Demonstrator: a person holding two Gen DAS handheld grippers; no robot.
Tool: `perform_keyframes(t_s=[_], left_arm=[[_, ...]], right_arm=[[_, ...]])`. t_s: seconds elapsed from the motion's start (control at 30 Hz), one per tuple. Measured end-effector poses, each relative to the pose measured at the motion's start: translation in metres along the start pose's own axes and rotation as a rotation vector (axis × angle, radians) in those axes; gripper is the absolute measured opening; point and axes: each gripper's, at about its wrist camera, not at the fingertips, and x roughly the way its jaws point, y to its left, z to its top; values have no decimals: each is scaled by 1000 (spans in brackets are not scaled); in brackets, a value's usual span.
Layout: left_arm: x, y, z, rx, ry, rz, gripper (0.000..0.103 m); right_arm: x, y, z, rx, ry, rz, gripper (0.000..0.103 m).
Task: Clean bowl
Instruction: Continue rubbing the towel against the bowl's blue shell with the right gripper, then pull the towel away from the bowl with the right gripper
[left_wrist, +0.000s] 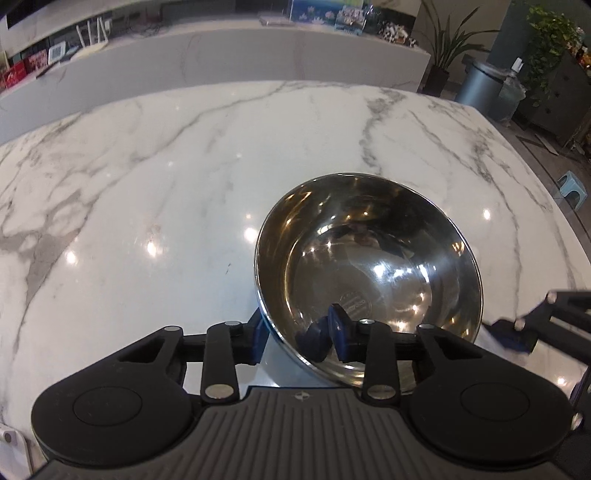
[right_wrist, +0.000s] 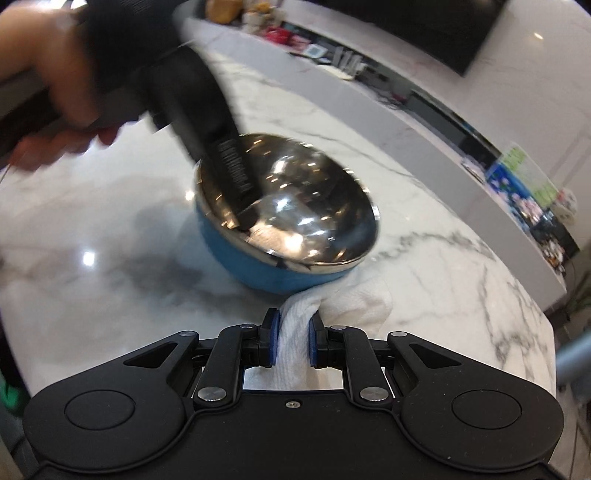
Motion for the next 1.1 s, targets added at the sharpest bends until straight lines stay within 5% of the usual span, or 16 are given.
perform_keyframes(t_s=[0.37,0.6,0.73,0.8,0.83,0.97,1.1], left_arm=[[1,-7,-10,-10,-113,47,33],[0,-6,-9,-20,-101,43,33],[-1,-5,-9,-27,-90,44,33],[-1,-5,-9,-28,-86,47,33],[-1,-5,-9,-32,-84,48,33],[-2,-7,-10,-52,-78,62,33],[-2,-9,-10,-84,-70,79,33]], right_arm=[[-8,-26,-2,168,-68,-26,14],[-6,-66,-11,522,-47,102,14],[-2,-79,-23,629,30,36,19],[-3,-84,-29,664,47,-8,44],[-4,-86,-32,674,49,-23,48],[-19,-87,-42,754,26,-136,48],[-19,-86,-41,818,-25,-153,47]])
